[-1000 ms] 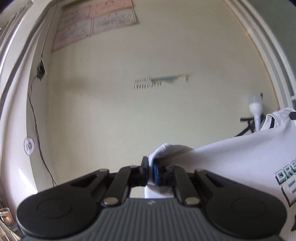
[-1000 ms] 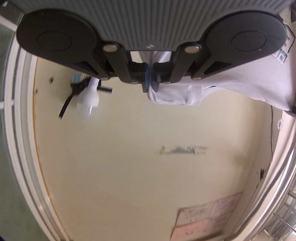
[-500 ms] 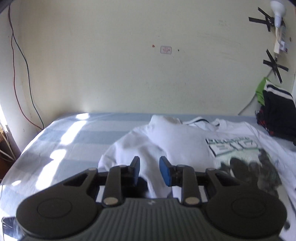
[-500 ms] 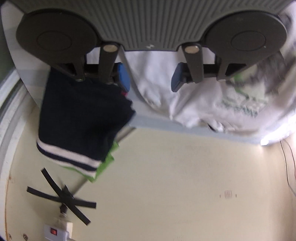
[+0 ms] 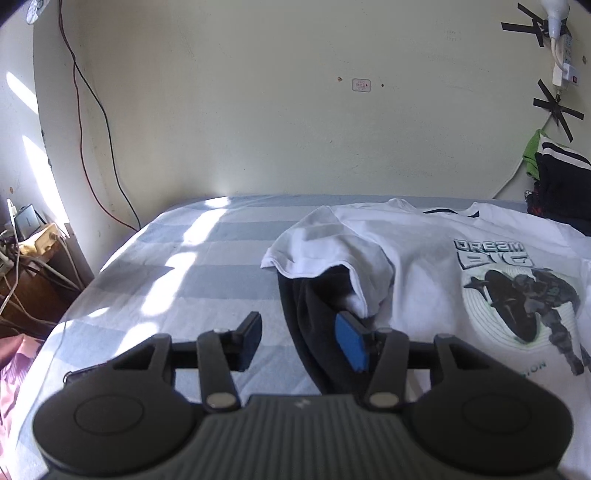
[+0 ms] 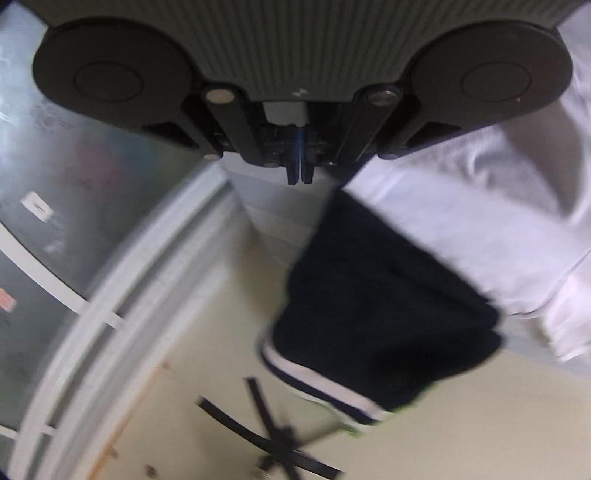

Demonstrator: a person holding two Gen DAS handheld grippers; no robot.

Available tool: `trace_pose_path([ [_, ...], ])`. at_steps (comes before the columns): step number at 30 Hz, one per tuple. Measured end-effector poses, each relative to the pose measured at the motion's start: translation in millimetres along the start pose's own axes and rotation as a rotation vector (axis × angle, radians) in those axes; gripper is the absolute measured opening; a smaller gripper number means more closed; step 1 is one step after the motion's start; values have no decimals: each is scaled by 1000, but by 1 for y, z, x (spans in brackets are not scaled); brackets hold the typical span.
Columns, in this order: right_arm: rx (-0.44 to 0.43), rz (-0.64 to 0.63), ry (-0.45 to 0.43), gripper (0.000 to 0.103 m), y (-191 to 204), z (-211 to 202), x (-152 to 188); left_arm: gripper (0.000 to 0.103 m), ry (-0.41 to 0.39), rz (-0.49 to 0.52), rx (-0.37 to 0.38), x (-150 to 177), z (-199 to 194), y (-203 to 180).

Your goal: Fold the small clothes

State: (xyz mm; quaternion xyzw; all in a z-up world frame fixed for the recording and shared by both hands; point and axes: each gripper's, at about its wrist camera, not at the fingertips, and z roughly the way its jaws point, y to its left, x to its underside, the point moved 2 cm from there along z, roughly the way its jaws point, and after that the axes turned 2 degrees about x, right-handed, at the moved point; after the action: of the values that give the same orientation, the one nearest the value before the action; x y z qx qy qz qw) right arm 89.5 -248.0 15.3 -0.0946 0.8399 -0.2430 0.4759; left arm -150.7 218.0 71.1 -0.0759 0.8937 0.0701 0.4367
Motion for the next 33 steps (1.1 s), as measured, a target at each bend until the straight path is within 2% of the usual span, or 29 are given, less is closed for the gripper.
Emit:
trace_pose_path([
  [2,-91,98,-52,9,-14,-17,-11,60,2,5,-4,-6,4,5],
  [4,-198,105,-97,40,-8,-40,-20,63,18,7,-3,-12,14,9],
  [5,-253,99,-116,43,-1,-51,-24,64,32,4,0,-16,24,12],
  [7,-383,80,-144,42,21,-66,-34,65,67,-27,0,-22,44,16],
  [9,-491,82,-137,42,45,-67,-47,65,130,-102,2,-24,71,23],
  [12,-567,69,-95,42,84,-54,-74,65,152,-169,44,-19,91,24],
  [15,-575,22,-55,43,123,-31,-106,65,119,-174,50,-9,99,16],
  [17,-592,31,7,52,145,-6,-126,65,84,-174,44,-2,101,10],
  [18,-624,35,56,64,156,8,-133,65,72,-173,46,2,103,9],
  [19,-652,34,104,69,166,19,-137,66,61,-172,49,7,105,7],
  [21,-665,20,194,65,189,39,-137,69,29,-160,44,13,106,5],
  [22,-669,1,209,47,197,43,-135,69,21,-156,43,13,105,4],
  [23,-687,23,180,20,197,43,-135,69,8,-161,57,12,103,4],
  [24,-697,23,180,3,200,45,-137,69,2,-168,70,12,103,5],
  [26,-621,1,123,3,206,50,-144,69,14,-193,76,12,106,8],
  [28,-441,-29,75,3,210,71,-147,69,11,-201,77,12,106,11],
  [30,-305,0,72,2,209,86,-148,69,11,-192,71,13,106,9],
  [31,-314,24,84,3,207,89,-147,70,11,-187,69,13,106,9],
  [33,-405,100,96,6,197,78,-144,70,9,-189,71,13,106,9],
])
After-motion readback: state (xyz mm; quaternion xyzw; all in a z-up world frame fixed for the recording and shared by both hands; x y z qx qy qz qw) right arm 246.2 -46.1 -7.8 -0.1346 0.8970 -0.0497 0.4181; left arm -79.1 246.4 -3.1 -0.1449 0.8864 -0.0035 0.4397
